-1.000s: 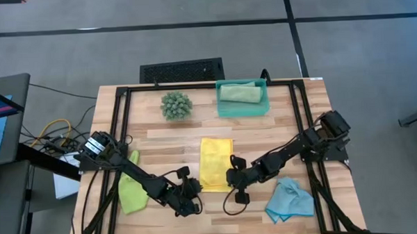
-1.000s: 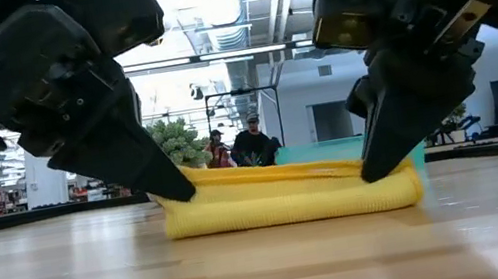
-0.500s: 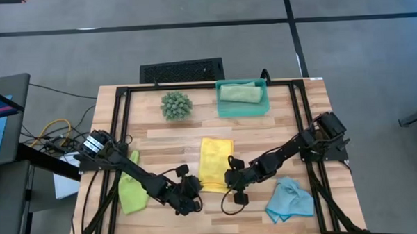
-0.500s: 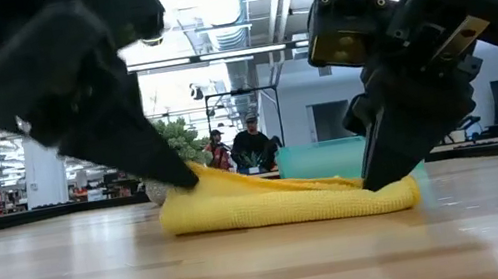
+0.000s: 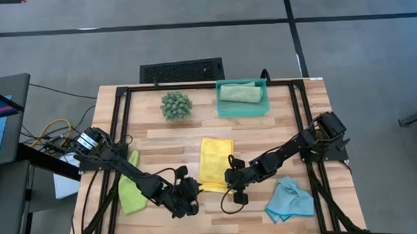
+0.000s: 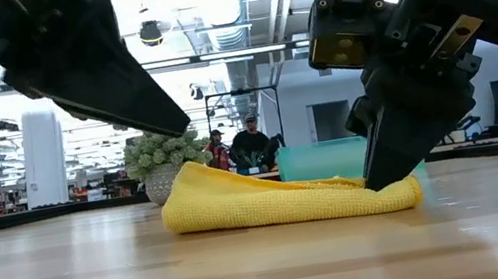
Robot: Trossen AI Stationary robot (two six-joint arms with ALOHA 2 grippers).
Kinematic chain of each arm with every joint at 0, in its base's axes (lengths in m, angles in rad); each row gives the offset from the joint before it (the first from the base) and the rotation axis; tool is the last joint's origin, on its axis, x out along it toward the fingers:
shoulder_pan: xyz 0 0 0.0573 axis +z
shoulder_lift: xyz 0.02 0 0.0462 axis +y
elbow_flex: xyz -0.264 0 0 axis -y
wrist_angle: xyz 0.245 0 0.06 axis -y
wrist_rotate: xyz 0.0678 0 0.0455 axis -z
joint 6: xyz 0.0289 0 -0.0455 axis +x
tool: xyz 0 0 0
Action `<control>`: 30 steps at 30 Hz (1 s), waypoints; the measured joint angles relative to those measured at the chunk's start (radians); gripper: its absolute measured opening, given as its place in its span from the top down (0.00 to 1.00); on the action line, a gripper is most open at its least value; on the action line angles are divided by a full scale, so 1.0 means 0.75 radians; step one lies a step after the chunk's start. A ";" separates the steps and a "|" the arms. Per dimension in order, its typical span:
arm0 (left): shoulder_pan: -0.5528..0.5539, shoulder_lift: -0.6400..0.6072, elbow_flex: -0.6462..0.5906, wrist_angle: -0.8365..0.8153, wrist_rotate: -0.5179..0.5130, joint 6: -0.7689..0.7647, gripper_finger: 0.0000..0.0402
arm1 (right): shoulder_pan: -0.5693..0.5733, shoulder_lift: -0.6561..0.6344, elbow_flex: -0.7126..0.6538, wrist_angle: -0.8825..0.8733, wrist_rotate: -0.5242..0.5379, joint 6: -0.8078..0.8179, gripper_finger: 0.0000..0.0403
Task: Roll microfiber towels into tight, uniform cylinder then place into a basket
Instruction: Roll the yellow microfiber cloth
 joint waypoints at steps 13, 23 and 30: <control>0.091 0.105 -0.062 0.030 0.048 -0.018 0.99 | 0.003 0.001 -0.001 0.003 -0.002 -0.018 0.92; 0.084 0.101 -0.063 -0.005 0.033 -0.014 1.00 | 0.004 0.003 -0.002 0.003 0.022 0.009 0.83; 0.001 -0.033 0.006 -0.227 -0.059 -0.077 1.00 | 0.001 0.003 -0.003 0.006 0.064 0.012 0.73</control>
